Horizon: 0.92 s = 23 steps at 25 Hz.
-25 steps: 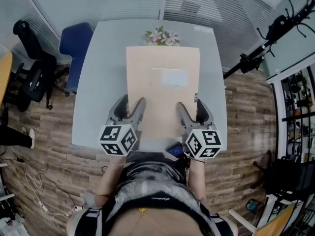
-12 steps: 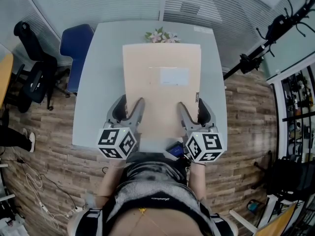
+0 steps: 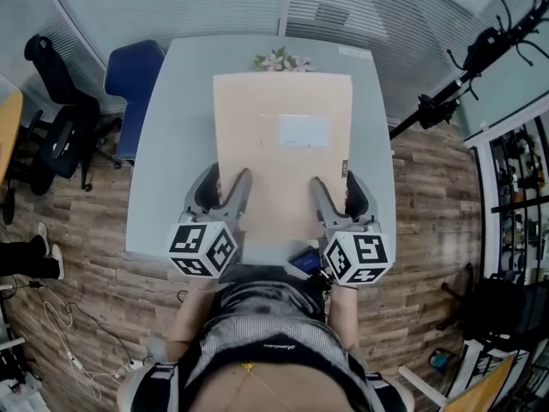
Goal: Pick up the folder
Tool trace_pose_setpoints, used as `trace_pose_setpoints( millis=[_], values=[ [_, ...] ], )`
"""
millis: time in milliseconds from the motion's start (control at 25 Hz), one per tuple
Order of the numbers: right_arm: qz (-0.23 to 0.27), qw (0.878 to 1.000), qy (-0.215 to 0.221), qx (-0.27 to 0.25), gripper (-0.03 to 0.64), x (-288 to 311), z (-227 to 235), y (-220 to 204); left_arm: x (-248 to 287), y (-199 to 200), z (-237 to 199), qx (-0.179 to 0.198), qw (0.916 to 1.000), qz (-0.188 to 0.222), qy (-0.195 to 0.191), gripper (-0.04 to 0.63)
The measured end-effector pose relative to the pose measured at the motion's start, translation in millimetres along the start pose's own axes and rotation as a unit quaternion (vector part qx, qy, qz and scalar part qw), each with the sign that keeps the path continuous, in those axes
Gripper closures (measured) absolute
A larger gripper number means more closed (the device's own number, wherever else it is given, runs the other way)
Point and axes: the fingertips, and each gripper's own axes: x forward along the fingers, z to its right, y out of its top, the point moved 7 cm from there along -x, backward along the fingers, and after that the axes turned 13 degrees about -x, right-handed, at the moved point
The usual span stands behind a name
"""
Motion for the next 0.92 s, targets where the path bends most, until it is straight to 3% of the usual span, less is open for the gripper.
trace_pose_setpoints(
  millis=[920],
  values=[
    [0.002,1.0,0.003,-0.015,0.345,7.3,-1.3,6.3,2.9,4.9,-4.6,-0.008,0.9999,0.006,0.007,0.344]
  ],
)
